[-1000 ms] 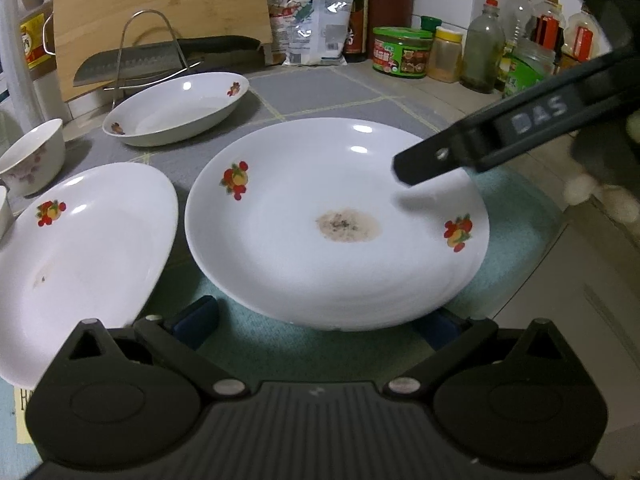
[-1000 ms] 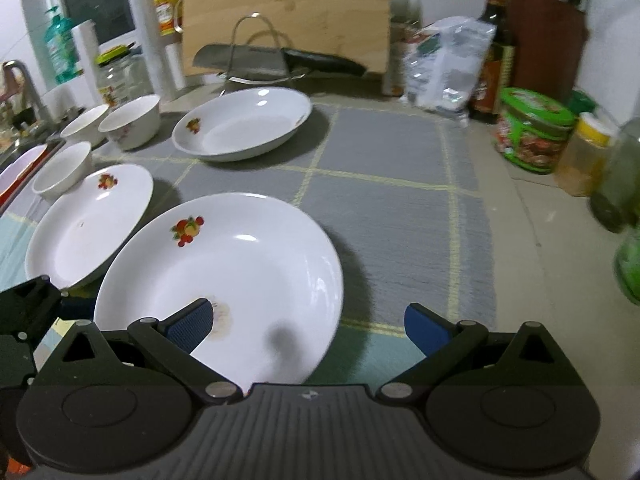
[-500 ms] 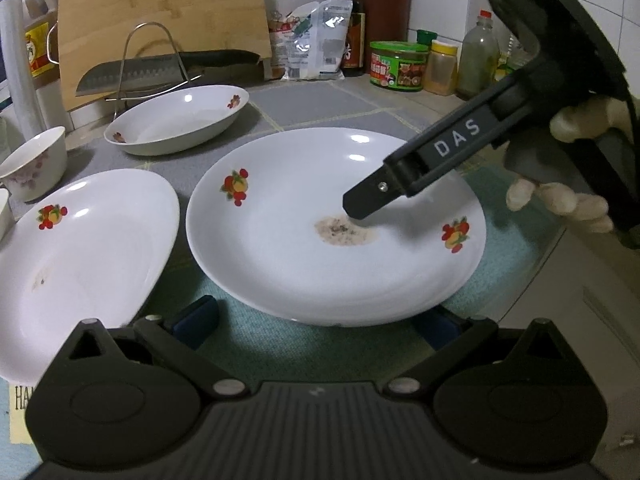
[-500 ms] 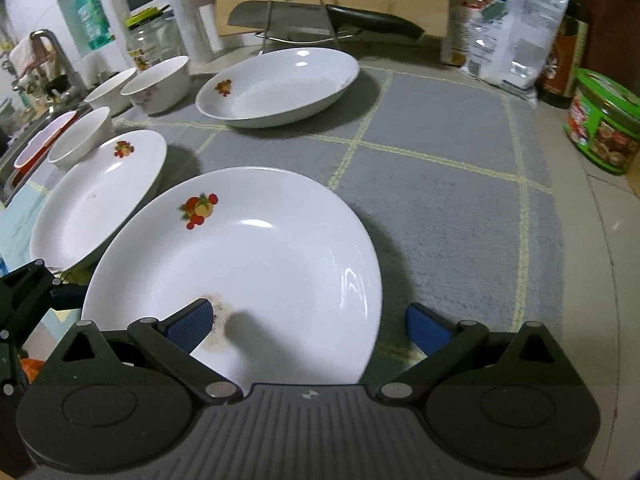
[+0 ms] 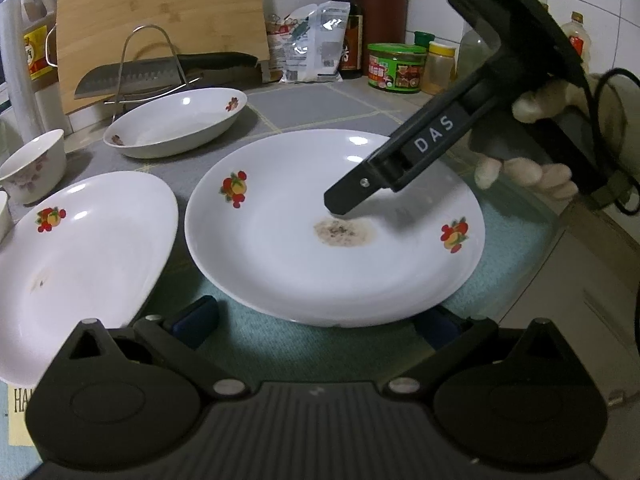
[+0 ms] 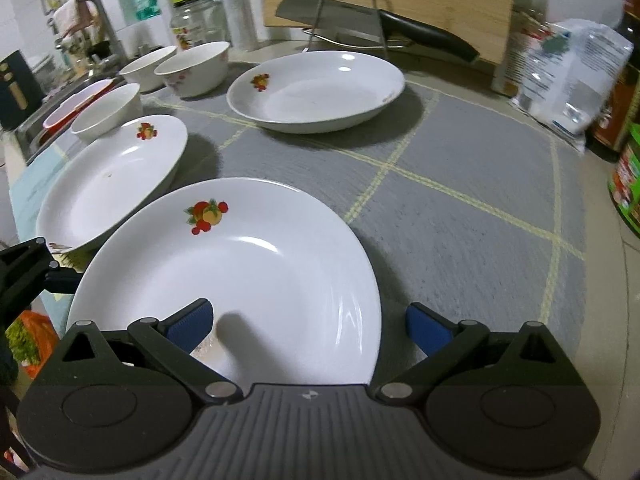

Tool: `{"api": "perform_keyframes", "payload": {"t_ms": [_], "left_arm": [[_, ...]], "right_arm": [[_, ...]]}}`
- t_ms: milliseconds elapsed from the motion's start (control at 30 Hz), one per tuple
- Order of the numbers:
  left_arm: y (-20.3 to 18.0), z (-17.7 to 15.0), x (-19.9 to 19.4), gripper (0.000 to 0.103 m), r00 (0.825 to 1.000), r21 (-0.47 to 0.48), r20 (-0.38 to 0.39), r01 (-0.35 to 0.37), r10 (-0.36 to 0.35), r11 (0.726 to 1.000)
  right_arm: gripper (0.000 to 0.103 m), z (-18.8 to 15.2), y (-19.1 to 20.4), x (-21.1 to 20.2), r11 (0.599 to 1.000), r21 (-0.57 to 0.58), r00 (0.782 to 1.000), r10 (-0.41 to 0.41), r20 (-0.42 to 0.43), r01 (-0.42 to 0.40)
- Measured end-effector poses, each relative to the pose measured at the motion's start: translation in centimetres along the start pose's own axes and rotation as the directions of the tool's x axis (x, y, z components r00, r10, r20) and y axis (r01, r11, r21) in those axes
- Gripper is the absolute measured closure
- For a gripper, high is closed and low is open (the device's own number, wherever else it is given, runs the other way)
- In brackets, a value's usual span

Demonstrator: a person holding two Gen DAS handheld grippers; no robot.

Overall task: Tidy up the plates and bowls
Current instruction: 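Lift the stained plate with the right gripper and carry it aside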

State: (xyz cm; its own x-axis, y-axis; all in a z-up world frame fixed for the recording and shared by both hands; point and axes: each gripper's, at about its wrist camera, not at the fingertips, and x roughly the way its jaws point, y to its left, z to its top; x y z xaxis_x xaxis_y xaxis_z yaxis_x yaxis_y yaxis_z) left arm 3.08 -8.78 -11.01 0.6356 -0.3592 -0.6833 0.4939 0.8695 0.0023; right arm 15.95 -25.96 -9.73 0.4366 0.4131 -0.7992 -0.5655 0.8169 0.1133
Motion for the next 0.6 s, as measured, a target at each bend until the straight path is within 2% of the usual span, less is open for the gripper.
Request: {"api": "perform_keyframes", "payload": {"t_ms": [300,500,600], "left_arm": [[-0.06,0.07,0.07,0.000,1.000,0.024,0.003,0.010,-0.011,1.000],[-0.25,0.25,0.01,0.000,1.000,0.056,0.008,0.005,-0.005,0.998],[-0.35,0.42,0.09,0.000,1.000,0.066,0.008,0.001,-0.002,0.998]], "right_arm": [[0.000,0.75,-0.59,0.28,0.990,-0.031,0.991,0.135,0.013,-0.135],[0.001,1.01,-0.55,0.42,0.979,-0.052,0.980,0.199,0.011,-0.198],[0.003,1.12,-0.51,0.46,0.978,-0.067,0.980,0.196,0.007,-0.195]]}}
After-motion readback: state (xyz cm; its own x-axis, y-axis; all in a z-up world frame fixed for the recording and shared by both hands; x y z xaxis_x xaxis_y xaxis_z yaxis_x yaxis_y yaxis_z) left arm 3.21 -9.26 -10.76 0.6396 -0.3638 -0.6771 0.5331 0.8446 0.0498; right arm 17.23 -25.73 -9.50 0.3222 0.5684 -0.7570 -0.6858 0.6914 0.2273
